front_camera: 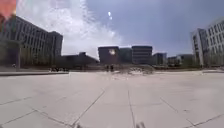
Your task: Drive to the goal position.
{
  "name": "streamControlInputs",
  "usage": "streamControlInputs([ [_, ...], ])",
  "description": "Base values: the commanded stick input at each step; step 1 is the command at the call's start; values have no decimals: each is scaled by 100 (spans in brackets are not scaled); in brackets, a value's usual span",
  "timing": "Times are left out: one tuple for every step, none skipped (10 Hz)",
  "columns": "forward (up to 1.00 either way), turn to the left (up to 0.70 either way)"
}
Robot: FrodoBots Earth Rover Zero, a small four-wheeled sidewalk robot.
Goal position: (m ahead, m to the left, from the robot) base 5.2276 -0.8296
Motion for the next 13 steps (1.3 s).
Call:
streamControlInputs([
  [45,3],
  [45,3],
  [45,3],
  [45,3],
  [45,3],
  [45,3],
  [45,3],
  [45,3],
  [45,3],
  [45,3],
  [45,3],
  [45,3],
  [45,3],
])
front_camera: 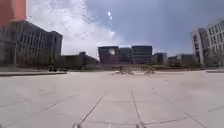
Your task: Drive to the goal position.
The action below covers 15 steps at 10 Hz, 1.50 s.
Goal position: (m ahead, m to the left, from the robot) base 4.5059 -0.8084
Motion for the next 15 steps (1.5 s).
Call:
streamControlInputs([
  [45,3],
  [45,3],
  [45,3],
  [45,3],
  [45,3],
  [45,3],
  [45,3],
  [45,3],
  [45,3],
  [45,3],
  [45,3],
  [45,3],
  [45,3],
  [45,3],
  [45,3],
])
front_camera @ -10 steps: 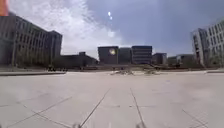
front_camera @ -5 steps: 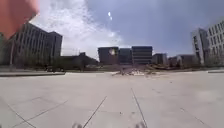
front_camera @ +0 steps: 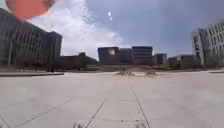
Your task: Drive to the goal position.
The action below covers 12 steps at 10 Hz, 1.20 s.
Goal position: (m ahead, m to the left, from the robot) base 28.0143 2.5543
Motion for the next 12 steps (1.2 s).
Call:
streamControlInputs([
  [45,3],
  [45,3],
  [45,3],
  [45,4],
  [45,4],
  [45,3],
  [45,3],
  [45,3],
  [45,3],
  [45,6],
  [45,6],
  [45,5],
])
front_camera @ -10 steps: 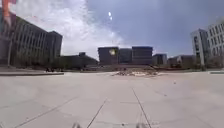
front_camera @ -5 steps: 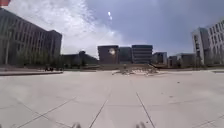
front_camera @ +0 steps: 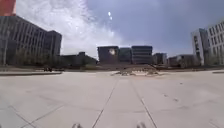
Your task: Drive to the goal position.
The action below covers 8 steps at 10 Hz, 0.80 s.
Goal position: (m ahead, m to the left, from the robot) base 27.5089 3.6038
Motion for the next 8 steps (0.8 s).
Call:
streamControlInputs([
  [45,4],
  [45,5],
  [45,5],
  [45,5],
  [45,6],
  [45,7],
  [45,8],
  [45,8],
])
